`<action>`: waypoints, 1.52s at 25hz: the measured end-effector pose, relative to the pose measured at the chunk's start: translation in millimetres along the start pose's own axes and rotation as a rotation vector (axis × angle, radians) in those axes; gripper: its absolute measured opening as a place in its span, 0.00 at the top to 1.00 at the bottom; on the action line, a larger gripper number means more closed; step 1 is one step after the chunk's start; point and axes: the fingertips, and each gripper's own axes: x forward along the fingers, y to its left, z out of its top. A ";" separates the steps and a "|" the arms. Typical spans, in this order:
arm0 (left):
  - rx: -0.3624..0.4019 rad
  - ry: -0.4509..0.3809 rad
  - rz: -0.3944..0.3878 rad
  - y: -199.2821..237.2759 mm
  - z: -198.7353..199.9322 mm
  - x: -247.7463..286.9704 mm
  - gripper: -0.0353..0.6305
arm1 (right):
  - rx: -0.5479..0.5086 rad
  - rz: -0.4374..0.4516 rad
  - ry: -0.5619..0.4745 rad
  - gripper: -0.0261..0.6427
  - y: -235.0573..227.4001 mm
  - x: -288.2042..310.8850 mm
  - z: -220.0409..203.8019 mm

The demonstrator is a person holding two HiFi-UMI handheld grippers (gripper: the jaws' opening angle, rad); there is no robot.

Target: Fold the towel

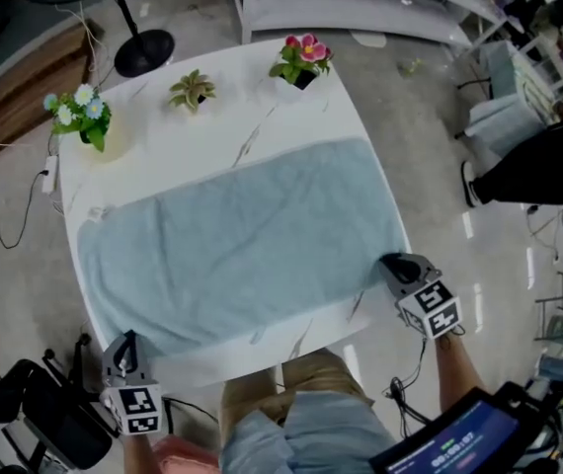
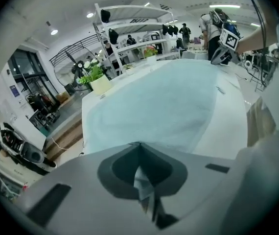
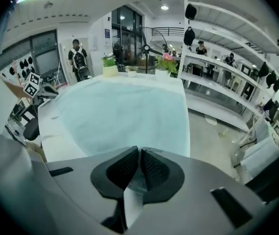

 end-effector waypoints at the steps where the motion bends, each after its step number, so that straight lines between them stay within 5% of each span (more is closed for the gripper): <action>1: 0.008 0.003 -0.008 0.9 -2.6 -1.2 0.94 | -0.004 -0.001 0.004 0.90 -1.6 -0.5 -1.0; 17: -0.063 -0.048 -0.022 12.5 -10.1 -23.4 0.94 | 0.085 0.038 -0.016 0.90 -3.6 1.4 -11.1; 24: -0.218 -0.296 0.064 43.6 106.6 -78.0 0.94 | 0.265 -0.002 -0.212 0.78 -32.5 -41.5 46.8; 28: -0.260 -0.381 0.047 36.8 164.8 -85.3 0.94 | 0.321 -0.034 -0.225 0.76 -63.0 -55.5 47.2; 32: -0.291 -0.394 -0.041 -5.0 201.2 -48.3 0.94 | 0.370 -0.018 -0.154 0.73 -74.7 -43.4 13.7; 38: -0.268 -0.280 -0.121 -78.4 212.2 25.6 0.94 | 0.474 0.018 -0.108 0.70 -69.0 -14.0 -18.6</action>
